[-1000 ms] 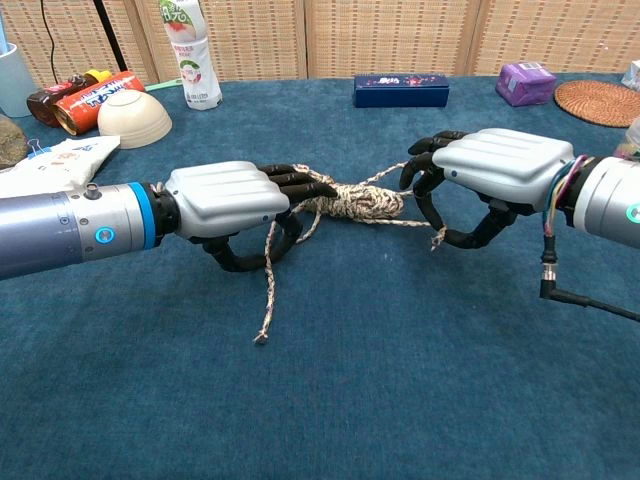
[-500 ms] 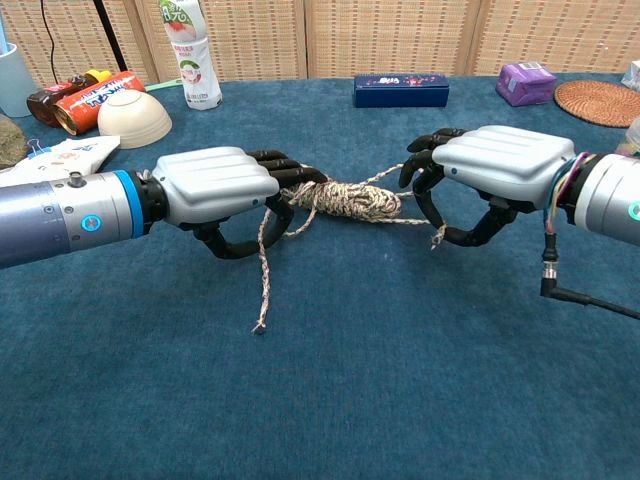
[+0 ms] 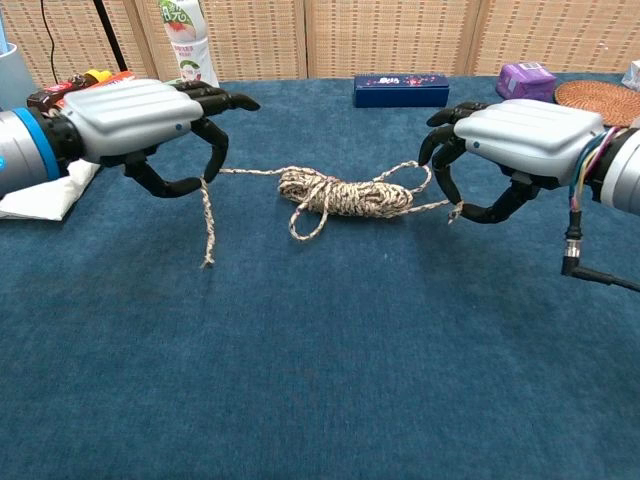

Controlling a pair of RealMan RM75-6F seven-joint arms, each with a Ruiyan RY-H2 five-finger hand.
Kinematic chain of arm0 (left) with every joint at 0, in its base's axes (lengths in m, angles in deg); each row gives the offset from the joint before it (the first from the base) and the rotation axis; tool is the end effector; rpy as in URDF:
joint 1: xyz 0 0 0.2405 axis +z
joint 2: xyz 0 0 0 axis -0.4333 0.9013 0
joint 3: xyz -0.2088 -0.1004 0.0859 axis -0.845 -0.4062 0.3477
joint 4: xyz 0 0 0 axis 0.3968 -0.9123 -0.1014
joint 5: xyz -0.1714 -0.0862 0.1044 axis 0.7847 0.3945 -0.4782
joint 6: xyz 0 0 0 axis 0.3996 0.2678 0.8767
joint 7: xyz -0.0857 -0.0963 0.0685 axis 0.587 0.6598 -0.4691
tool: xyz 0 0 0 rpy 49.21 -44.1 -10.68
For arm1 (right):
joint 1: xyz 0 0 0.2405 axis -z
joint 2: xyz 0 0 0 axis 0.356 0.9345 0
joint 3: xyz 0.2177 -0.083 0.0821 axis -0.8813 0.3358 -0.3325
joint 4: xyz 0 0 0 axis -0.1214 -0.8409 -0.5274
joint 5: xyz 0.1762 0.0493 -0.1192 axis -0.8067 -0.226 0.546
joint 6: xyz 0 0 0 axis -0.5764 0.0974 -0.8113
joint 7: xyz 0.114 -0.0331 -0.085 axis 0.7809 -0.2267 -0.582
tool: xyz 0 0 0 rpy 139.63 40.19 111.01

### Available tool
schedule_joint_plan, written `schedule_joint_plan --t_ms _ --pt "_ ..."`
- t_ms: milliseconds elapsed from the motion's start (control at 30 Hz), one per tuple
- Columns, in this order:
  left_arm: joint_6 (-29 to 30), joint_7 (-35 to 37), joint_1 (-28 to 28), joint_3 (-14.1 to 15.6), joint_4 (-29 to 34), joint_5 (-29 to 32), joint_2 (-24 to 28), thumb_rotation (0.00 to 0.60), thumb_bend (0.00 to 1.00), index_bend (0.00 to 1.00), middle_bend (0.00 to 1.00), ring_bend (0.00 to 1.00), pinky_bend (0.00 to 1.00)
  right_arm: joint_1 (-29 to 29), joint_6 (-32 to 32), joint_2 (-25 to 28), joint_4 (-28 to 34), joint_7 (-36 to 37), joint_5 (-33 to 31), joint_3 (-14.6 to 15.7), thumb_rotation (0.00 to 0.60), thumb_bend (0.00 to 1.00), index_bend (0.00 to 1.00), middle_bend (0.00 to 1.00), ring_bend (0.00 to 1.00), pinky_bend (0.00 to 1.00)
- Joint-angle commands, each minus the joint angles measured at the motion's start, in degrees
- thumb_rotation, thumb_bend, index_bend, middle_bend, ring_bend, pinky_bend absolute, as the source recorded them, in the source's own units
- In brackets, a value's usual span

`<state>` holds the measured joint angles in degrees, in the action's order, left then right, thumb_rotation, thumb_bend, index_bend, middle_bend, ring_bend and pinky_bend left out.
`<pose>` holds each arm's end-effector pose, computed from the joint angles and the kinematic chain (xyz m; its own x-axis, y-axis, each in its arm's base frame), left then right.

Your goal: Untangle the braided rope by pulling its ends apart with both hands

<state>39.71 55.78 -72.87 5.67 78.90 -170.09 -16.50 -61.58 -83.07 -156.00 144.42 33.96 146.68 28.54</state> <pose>-0.1526 0.3522 -0.0122 0.6384 0.0617 0.7672 0.5907 -0.6784 -0.4369 -0.1544 -0.3283 -0.0132 0.5859 -0.1371 0.7987 -0.7127 -0.5564 0.4273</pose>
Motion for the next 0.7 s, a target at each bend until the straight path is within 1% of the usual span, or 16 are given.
schedule_joint_plan --t_ms 33,167,333,700 --pt "1.6 0.9 1.5 -0.2 0.9 0.6 2.0 0.6 0.5 0.68 0.05 0.0 0.0 0.3 -0.3 0.6 0.1 0.0 -0.2 -0.1 0.6 0.45 0.65 0.24 0.02 0.0" --pt "4.2 2.0 3.7 -0.5 1.4 1.5 5.0 0.6 0.5 0.68 0.06 0.0 0.0 0.8 -0.8 1.7 0.2 -0.1 -0.7 -0.4 0.6 0.45 0.65 0.24 0.03 0.0" --pt "5.7 3.2 5.7 -0.8 1.6 2.6 8.1 0.6 0.5 0.68 0.07 0.0 0.0 1.1 -1.0 2.6 0.0 0.0 -1.4 -0.8 0.6 0.45 0.65 0.24 0.03 0.0" --pt "8.9 5.6 9.0 -2.2 2.2 4.0 12.4 0.6 0.5 0.68 0.07 0.0 0.0 2.5 -2.5 5.2 0.2 0.5 -2.1 -1.2 0.6 0.45 0.65 0.24 0.03 0.0"
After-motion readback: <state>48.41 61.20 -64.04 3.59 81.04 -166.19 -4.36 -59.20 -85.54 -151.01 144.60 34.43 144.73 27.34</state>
